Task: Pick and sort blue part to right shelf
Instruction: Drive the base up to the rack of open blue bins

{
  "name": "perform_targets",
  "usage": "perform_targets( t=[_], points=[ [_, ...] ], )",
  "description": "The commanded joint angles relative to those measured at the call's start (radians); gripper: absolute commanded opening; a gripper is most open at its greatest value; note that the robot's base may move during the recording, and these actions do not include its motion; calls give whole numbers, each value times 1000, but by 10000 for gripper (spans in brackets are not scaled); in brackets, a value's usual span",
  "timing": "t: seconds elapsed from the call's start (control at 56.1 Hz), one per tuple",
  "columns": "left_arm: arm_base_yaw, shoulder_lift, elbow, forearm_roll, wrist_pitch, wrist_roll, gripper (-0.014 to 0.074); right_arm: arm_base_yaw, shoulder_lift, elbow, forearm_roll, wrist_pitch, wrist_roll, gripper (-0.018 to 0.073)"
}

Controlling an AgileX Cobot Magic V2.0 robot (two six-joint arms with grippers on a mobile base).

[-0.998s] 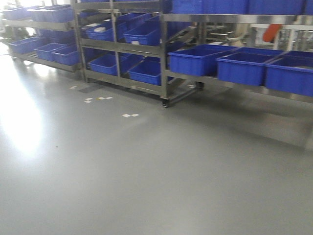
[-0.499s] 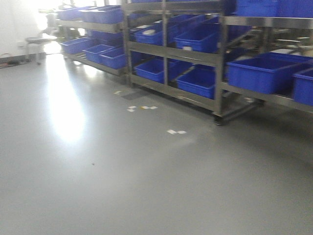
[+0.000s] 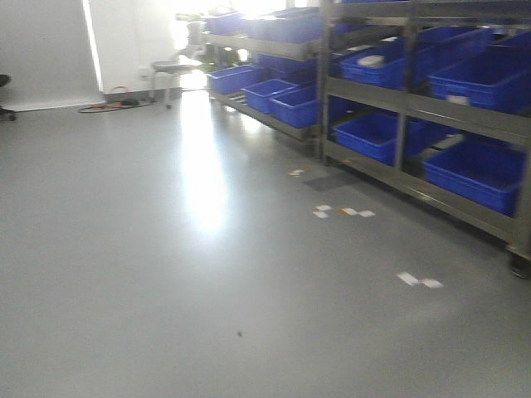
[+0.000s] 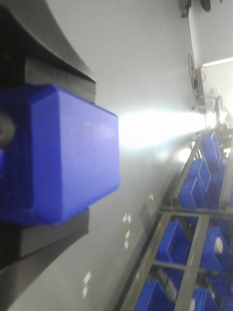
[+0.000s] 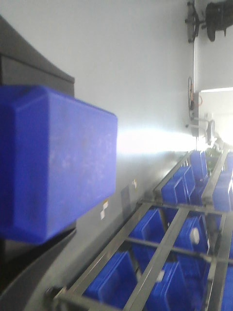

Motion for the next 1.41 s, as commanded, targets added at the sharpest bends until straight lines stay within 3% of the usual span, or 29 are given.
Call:
perform_targets(
  t=[0.0,1.39],
  points=[
    [0,19,-28,5,-99,-7,366,-4,17,-29,-34,-87,-9,237],
    [0,19,-28,5,-99,-7,366,-4,17,-29,-34,-87,-9,237]
  ],
)
